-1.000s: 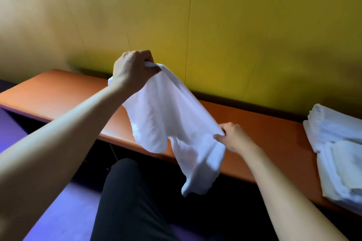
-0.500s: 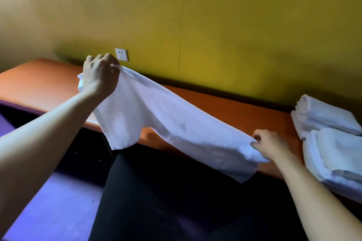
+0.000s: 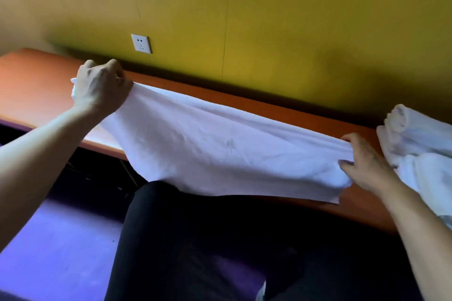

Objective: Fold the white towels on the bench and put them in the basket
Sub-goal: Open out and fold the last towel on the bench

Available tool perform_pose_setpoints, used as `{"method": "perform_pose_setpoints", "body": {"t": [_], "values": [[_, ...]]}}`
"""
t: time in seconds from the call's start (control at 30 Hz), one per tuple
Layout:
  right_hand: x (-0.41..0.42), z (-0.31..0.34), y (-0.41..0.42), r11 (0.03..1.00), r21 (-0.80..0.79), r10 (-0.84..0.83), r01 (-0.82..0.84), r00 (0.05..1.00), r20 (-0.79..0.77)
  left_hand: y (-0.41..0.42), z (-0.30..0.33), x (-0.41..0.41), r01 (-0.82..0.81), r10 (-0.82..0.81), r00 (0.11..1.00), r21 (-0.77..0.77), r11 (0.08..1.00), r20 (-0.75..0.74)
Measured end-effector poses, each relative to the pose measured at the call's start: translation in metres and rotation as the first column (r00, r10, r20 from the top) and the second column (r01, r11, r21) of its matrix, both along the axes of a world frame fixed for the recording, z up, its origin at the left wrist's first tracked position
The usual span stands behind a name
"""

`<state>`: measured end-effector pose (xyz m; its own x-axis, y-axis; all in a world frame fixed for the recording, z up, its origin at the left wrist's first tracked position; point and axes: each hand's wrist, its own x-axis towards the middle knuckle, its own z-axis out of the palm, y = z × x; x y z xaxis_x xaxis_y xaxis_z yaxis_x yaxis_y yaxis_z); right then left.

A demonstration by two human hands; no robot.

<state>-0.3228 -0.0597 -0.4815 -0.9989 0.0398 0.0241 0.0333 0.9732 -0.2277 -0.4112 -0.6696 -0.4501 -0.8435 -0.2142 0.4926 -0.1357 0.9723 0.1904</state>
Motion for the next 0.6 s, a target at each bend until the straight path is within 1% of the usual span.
{"method": "perform_pose_setpoints", "body": {"t": [0.1,0.13,0.2,0.27,0.33,0.4,0.5,0.53,0.6], "values": [[-0.002,-0.004,0.009,0.996,-0.090,0.016,-0.014,1.000,0.024,-0.024,-0.034,-0.034,-0.055,0.056,0.996,-0.020,0.998,0.076],[-0.003,-0.007,0.014,0.990,-0.142,0.023,-0.021,1.000,0.013,-0.031,-0.044,-0.044,-0.071,0.073,0.993,-0.019,0.997,0.097],[-0.004,-0.010,0.020,0.953,-0.300,0.035,-0.037,0.999,-0.013,-0.044,-0.067,-0.064,-0.078,0.080,0.987,-0.017,0.997,0.138],[-0.010,-0.010,0.023,0.904,-0.427,0.033,-0.040,0.999,-0.023,-0.040,-0.076,-0.076,-0.088,0.092,0.982,-0.030,0.996,0.166],[-0.026,-0.010,0.026,0.889,-0.457,0.011,-0.012,1.000,-0.005,-0.021,-0.070,-0.080,-0.049,0.049,0.984,-0.002,0.999,0.173],[-0.046,-0.013,0.030,0.887,-0.460,-0.020,0.034,0.999,0.037,0.002,-0.066,-0.088,0.014,-0.019,0.986,0.027,1.000,0.168],[-0.085,-0.030,0.044,0.914,-0.403,-0.026,0.042,0.999,0.045,0.033,-0.066,-0.111,0.116,-0.114,0.986,-0.011,0.993,0.122],[-0.100,-0.037,0.048,0.934,-0.351,-0.046,0.058,0.998,0.042,0.042,-0.070,-0.123,0.126,-0.124,0.984,-0.005,0.992,0.125],[-0.128,-0.051,0.052,0.969,-0.226,-0.097,0.101,0.995,0.032,0.058,-0.079,-0.150,0.143,-0.139,0.974,-0.012,0.990,0.178]]}}
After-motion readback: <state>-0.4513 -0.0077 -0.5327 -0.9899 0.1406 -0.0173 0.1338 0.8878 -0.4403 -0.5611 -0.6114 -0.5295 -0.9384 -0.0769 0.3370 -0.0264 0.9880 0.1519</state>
